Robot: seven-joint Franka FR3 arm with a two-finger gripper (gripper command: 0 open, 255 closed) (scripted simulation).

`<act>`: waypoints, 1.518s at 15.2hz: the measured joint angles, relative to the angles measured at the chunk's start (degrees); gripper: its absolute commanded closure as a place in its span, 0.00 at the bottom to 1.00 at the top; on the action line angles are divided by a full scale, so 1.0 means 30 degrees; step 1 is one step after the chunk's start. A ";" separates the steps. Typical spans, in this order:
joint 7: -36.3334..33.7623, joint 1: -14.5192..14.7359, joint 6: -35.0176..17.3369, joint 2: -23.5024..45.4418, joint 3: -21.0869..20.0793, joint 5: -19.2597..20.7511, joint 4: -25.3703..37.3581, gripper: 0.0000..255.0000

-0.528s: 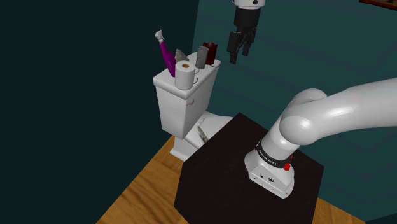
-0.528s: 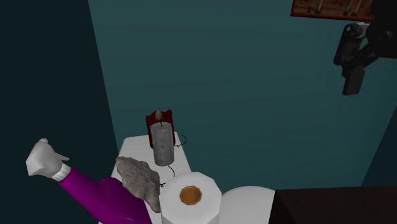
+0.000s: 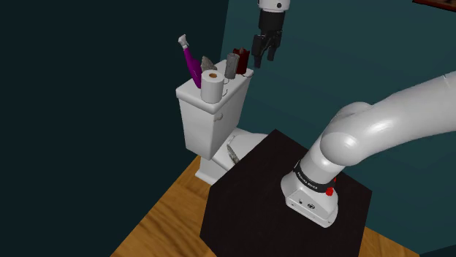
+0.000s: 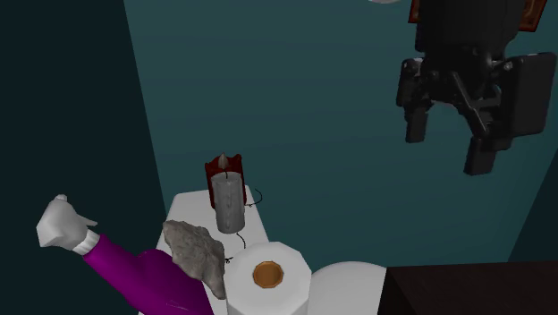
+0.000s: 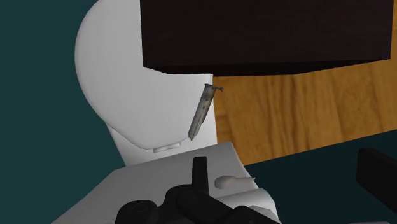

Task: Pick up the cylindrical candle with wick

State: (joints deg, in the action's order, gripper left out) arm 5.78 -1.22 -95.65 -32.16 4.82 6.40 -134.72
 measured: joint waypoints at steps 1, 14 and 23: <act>0.0334 -0.0089 -0.0427 0.0644 0.0307 0.0078 0.0306 0.00; 0.4608 -0.0785 -0.4094 0.9483 0.3217 -0.1353 0.6375 0.00; 0.7642 -0.2203 -0.4050 1.6249 0.3901 -0.4087 1.3243 0.00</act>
State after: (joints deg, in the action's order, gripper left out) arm 28.71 -7.82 -107.80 16.59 16.52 -5.86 -94.99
